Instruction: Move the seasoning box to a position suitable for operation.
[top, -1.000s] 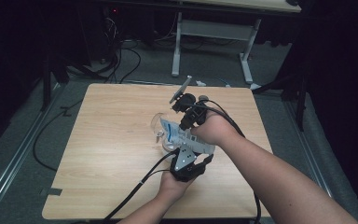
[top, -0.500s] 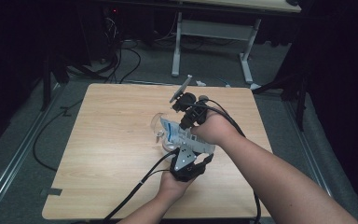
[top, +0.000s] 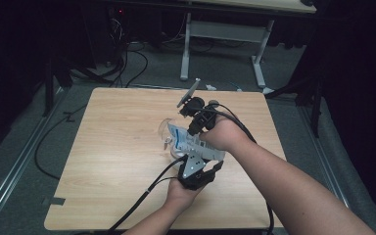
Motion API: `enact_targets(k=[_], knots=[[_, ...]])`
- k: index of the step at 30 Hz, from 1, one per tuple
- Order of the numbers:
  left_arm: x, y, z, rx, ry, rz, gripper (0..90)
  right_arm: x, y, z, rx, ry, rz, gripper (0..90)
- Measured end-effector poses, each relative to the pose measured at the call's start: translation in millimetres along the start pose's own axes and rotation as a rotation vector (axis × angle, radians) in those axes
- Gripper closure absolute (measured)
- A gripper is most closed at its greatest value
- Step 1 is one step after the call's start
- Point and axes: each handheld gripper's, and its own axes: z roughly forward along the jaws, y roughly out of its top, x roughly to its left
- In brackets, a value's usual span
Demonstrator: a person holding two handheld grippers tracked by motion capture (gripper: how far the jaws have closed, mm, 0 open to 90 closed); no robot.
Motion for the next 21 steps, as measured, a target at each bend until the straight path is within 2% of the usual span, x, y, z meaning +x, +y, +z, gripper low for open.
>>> enact_targets(k=[21], knots=[[-2.2,-21.3,-1.7,0.042,-0.003,0.005,62.0,-0.1,-10.8,7.1,0.004,0.014,-0.01,89.7]])
